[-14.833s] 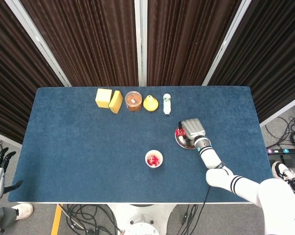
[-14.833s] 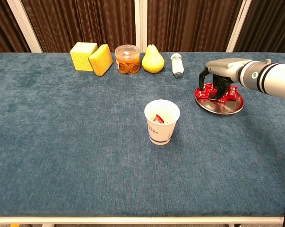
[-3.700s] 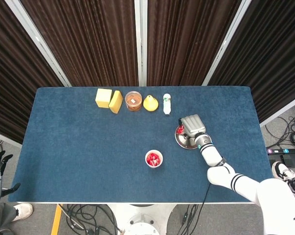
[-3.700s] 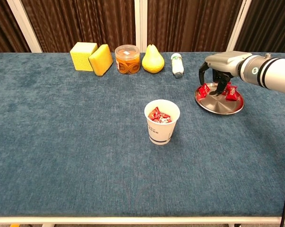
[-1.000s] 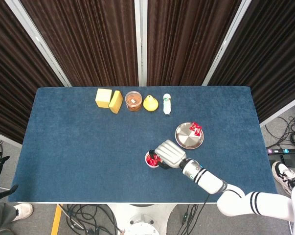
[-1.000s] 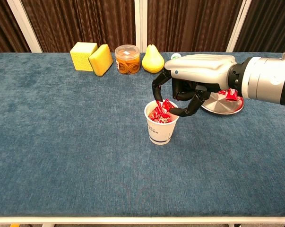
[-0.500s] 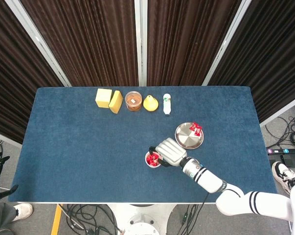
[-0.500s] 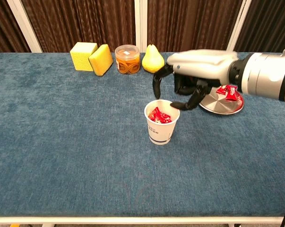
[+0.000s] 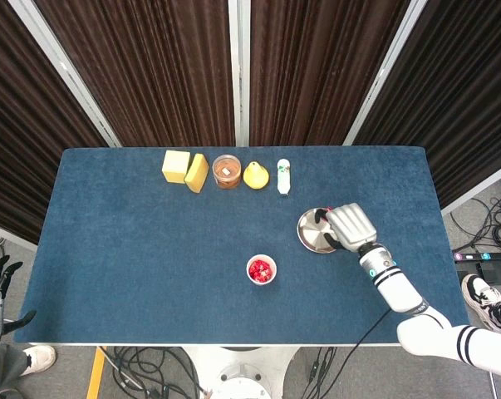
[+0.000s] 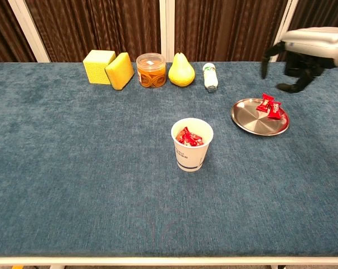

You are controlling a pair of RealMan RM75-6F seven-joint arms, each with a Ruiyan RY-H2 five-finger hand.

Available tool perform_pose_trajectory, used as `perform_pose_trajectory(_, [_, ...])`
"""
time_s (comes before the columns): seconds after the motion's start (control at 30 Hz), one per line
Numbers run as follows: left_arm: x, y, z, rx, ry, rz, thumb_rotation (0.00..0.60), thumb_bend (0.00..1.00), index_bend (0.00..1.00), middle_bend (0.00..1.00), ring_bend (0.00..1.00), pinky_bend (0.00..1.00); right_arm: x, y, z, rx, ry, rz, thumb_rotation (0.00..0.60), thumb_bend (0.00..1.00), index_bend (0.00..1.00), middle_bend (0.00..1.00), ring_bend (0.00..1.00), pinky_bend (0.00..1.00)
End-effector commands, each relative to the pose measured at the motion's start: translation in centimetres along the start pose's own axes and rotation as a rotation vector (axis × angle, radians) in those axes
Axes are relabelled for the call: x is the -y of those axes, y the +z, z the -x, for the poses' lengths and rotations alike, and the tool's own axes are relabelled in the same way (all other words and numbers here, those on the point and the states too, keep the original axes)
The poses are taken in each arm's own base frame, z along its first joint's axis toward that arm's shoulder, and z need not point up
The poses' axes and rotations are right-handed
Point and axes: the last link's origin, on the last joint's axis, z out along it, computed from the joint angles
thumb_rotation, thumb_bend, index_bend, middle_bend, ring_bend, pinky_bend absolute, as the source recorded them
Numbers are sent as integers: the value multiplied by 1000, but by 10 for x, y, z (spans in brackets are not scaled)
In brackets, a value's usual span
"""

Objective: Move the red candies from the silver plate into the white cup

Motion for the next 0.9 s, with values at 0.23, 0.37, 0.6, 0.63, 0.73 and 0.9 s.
perform_pose_trajectory(0.23, [0,-1,1,5,0,-2,600,0,216,172,141,163,-50,17,24,68,-46,205,600,327,411,979,992,1000])
perform_pose_trajectory(0.37, [0,-2,2,7,-1,-7,600,0,216,172,141,163,-50,27,33,99,-55,223,600,327,413,979,992,1000])
perform_pose_trajectory(0.6, [1,-3,2,9,-1,-10,600,0,216,172,141,163,-47,42,45,137,-61,240,600,327,413,979,993,1000])
perform_pose_trajectory(0.63, [1,-3,2,9,-1,-11,600,0,216,172,141,163,-46,44,46,141,-62,239,600,327,413,979,992,1000])
perform_pose_trajectory(0.73, [1,-3,3,11,-1,-10,600,0,216,172,141,163,-44,47,51,155,-68,234,600,327,413,979,993,1000])
perform_pose_trajectory(0.9, [1,-4,3,10,-2,-13,600,0,216,172,141,163,-41,51,59,170,-64,235,600,327,414,979,993,1000])
